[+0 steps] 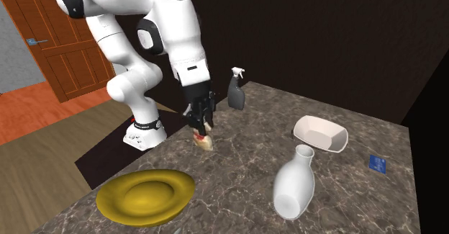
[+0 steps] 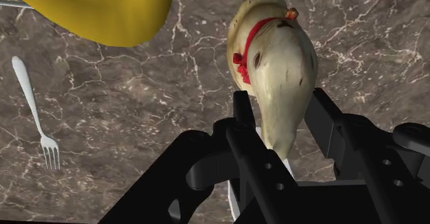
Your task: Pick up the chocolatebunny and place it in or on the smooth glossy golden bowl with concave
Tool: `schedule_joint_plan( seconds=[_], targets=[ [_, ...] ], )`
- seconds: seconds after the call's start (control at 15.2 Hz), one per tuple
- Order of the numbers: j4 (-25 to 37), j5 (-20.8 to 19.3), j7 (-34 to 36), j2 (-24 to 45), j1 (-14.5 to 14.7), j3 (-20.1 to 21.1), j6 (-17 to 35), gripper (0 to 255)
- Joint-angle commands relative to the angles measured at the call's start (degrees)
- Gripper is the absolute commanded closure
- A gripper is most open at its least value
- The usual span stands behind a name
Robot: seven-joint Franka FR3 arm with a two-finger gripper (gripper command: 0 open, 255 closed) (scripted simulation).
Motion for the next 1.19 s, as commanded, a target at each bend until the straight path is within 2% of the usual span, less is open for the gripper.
schedule_joint_plan(
  seconds=[0.0,0.46,0.86,1.12],
  targets=[
    [-0.4,-0.8,-2.6,-1.4,-1.2,-1.9,-0.9,255],
    [0.0,-3.6,-11.9,-4.5,-5.3,-9.0,-4.0,255],
    [3.1,-5.6,-20.8,-4.6,-8.1,-16.1,-6.6,255],
    [0.5,-5.9,-21.1,-4.0,-8.1,-16.9,-3.4,255]
  ],
)
